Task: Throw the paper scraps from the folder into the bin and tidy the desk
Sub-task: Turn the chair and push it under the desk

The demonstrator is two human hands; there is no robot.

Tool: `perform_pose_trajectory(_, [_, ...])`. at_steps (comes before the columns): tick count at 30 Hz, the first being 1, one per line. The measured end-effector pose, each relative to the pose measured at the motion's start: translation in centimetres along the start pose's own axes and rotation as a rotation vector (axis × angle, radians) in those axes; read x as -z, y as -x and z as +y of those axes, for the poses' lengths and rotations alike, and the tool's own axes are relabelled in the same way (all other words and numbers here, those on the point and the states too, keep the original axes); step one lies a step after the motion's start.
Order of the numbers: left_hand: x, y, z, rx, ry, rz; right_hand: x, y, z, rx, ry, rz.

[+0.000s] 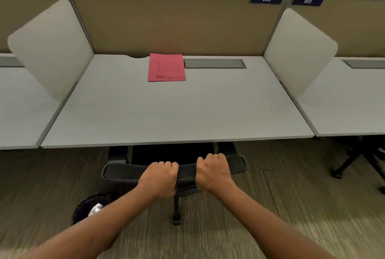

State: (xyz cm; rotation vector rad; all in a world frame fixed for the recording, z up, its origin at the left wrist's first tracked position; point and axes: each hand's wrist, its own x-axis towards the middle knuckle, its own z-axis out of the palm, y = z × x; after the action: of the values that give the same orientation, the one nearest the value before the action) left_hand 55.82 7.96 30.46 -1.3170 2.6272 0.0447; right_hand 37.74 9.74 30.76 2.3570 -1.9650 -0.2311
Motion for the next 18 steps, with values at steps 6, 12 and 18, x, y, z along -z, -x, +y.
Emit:
perform_pose_trajectory(6, [0.1,-2.8,-2.4,-0.03,-0.036,0.028,0.1,-3.2,0.5,0.028,0.031,0.0])
perform_pose_trajectory(12, [0.8,-5.5,-4.3,-0.024,-0.016,0.057,0.7,-6.6,1.5,0.059,-0.004,0.041])
perform_pose_trajectory(18, [1.2,-7.5,-5.1,-0.015,0.001,0.097,0.2,-8.7,2.7,0.055,0.014,0.053])
